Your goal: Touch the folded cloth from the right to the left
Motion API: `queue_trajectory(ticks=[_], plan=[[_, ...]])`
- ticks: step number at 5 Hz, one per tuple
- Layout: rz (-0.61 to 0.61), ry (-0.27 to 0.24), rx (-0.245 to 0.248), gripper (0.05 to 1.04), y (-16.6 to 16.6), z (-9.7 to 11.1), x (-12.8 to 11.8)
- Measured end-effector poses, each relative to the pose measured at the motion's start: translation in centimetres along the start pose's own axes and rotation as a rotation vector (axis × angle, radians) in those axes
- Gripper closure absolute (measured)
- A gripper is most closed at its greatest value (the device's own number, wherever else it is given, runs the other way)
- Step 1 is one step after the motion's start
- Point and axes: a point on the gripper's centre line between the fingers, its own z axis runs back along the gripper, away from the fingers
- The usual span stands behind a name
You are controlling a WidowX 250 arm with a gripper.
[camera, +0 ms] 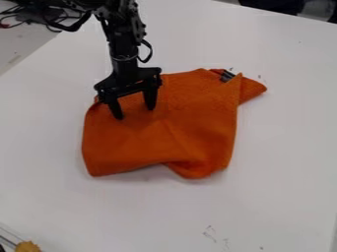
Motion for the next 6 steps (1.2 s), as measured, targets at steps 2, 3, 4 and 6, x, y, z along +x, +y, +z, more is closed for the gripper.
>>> queue_trajectory(ticks=[2, 3, 4, 6], plan=[[0.073, -0.027, 0.033, 0.084, 3.3, -0.1, 2.1], [0.098, -0.045, 0.042, 0.084, 4.3, 0.2, 3.1], [0.130, -0.055, 0.048, 0.084, 5.3, 0.3, 4.0], [0.155, -0.064, 0.053, 0.084, 6.5, 0.3, 4.6]])
